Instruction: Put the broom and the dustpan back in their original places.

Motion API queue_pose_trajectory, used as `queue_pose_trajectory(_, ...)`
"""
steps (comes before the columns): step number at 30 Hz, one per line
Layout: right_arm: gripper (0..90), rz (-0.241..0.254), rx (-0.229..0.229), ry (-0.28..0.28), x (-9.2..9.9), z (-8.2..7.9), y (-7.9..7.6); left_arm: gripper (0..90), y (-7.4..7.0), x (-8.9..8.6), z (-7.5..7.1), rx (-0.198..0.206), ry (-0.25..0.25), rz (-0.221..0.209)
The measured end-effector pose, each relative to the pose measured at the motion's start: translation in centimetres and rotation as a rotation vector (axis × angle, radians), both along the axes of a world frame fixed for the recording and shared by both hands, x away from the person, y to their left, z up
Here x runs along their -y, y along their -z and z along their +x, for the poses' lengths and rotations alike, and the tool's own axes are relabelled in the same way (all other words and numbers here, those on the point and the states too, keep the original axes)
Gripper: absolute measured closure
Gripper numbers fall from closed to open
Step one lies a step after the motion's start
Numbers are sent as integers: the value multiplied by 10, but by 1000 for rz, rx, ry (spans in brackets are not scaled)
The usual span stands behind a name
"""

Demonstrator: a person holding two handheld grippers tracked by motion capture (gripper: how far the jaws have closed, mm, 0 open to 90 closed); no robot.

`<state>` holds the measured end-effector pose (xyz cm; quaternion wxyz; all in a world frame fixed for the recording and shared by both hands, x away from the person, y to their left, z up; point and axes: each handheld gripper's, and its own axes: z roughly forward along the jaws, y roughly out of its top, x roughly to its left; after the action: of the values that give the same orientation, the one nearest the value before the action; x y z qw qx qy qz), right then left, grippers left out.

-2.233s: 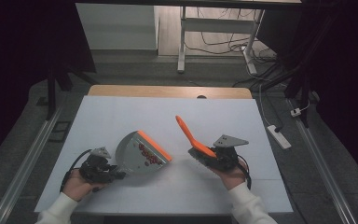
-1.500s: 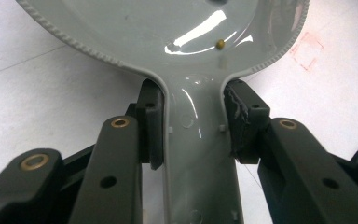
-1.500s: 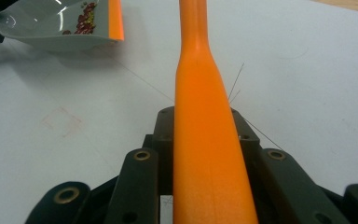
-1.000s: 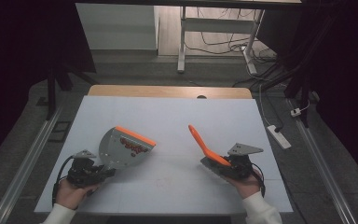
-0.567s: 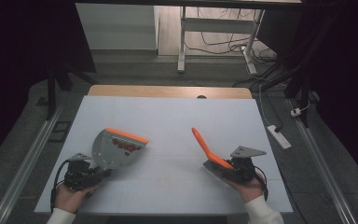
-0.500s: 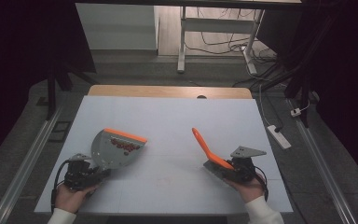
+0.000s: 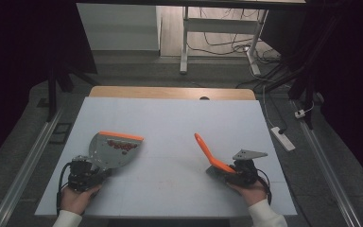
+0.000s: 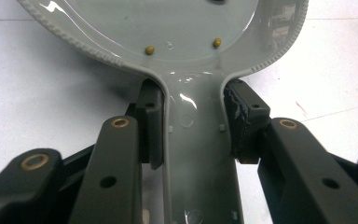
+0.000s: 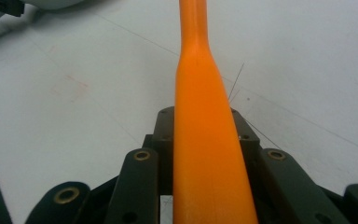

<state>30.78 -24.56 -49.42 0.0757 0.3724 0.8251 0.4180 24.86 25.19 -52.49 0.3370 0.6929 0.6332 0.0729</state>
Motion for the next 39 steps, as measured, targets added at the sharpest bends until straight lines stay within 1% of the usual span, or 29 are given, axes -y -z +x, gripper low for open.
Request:
queue_pose_trajectory(2,699,0,-9,13,2,2,1,622,1,0,1,-5,1,2)
queue_pose_trajectory(5,699,-3,-9,38,7,6,4,622,2,1,2,-8,-2,4)
queue_pose_trajectory(8,698,12,-23,64,14,11,7,622,3,2,3,-14,-5,5)
queue_pose_trajectory(12,687,21,-31,87,21,15,10,620,5,3,4,-22,4,10)
queue_pose_trajectory(14,662,10,-26,91,21,16,12,619,5,3,4,-22,6,10)
queue_pose_trajectory(17,623,-25,-23,104,22,18,13,617,6,3,4,-19,6,6)
queue_pose_trajectory(22,550,-40,-27,132,25,21,15,603,6,3,3,-12,5,2)
queue_pose_trajectory(25,501,-54,-28,155,27,23,16,577,6,3,3,-10,7,7)
queue_pose_trajectory(27,475,-69,-32,172,28,24,17,541,5,3,3,-6,13,5)
queue_pose_trajectory(29,461,-62,-45,182,29,26,19,497,5,2,3,-2,14,6)
queue_pose_trajectory(30,441,-67,-50,185,30,27,19,475,5,2,3,-2,15,7)
queue_pose_trajectory(32,388,-92,-46,209,30,28,20,431,4,0,2,5,16,6)
queue_pose_trajectory(35,390,-137,-33,215,30,29,21,397,1,-2,0,28,17,15)
queue_pose_trajectory(39,384,-139,-14,222,29,28,20,378,-2,-4,-3,46,31,31)
